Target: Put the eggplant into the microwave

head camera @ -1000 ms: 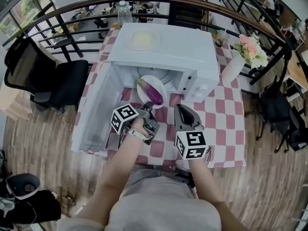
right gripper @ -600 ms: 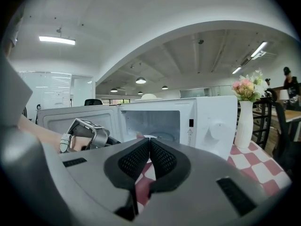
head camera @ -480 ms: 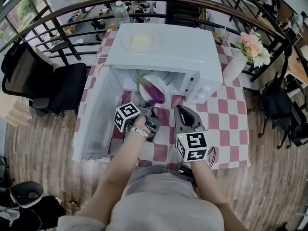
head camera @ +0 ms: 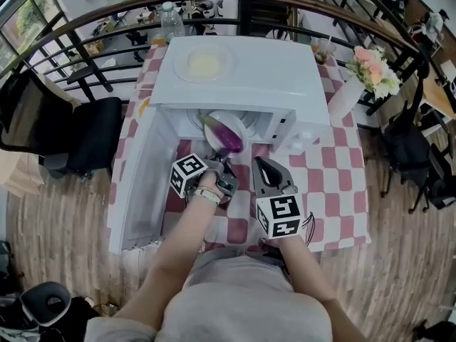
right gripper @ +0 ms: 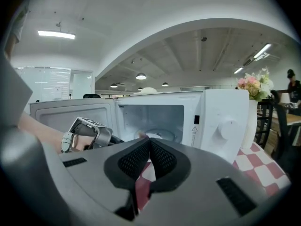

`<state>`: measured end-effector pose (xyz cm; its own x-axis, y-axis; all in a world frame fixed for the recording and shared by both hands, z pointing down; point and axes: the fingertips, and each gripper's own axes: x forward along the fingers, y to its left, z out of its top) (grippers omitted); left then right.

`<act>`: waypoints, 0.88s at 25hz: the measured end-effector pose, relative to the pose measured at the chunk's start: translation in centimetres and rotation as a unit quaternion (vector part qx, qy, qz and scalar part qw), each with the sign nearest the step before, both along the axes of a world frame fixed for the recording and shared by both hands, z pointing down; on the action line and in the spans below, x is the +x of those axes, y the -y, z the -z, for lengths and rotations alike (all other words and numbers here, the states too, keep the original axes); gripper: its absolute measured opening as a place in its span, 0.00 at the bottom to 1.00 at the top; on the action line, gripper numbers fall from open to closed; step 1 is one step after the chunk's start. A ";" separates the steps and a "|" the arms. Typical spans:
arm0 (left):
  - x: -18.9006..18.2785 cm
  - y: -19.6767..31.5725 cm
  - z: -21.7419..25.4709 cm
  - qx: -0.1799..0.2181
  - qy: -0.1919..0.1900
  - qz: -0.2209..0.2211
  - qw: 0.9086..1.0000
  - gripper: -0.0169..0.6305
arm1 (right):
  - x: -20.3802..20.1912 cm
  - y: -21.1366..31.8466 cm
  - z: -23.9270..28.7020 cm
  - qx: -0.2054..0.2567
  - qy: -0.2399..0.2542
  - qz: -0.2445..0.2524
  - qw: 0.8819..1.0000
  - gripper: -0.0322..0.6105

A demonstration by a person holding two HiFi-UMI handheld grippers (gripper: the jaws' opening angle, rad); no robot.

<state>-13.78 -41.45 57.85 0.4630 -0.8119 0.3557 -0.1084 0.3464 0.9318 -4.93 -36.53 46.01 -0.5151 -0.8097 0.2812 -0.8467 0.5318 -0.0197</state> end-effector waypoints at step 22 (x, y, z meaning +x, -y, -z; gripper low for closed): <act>-0.7 2.8 -0.1 0.003 -0.003 0.013 1.000 0.05 | -0.3 -0.2 -3.8 -0.042 -0.009 0.010 0.999 0.09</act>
<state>-14.43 -44.25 57.97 0.4440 -0.8254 0.3487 -0.0939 0.3441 0.9342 -5.18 -36.32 49.79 -0.5254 -0.7718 0.3581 -0.8362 0.5461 -0.0499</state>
